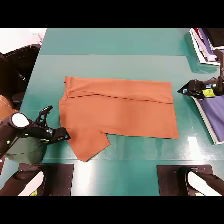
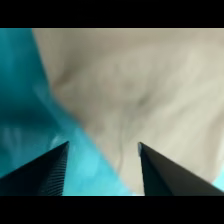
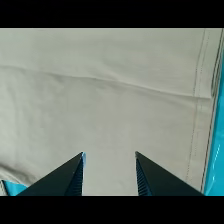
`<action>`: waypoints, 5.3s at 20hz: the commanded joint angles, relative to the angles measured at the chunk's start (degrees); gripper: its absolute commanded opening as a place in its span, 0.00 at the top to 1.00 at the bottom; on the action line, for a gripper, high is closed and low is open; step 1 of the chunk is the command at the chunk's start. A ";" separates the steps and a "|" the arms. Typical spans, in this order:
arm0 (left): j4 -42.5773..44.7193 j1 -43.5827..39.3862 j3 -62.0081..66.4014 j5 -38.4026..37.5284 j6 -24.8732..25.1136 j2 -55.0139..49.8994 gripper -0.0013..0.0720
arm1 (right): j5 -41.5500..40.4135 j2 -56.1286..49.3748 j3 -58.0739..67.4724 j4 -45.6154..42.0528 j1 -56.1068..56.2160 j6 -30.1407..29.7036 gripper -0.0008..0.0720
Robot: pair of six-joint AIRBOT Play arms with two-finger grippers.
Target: Fold the shirts.
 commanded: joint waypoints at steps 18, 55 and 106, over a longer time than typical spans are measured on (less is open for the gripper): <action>-6.10 -0.02 5.60 1.44 3.91 0.44 0.95 | 10.34 6.40 -21.99 -6.32 -19.21 -0.92 0.46; -2.29 0.00 30.16 0.11 8.90 -11.08 0.95 | -1.70 -2.43 -9.66 -1.49 -2.62 -4.22 0.96; -9.03 -32.46 63.25 17.05 2.36 -56.39 0.95 | 7.58 -25.33 37.35 31.39 17.22 -12.33 0.96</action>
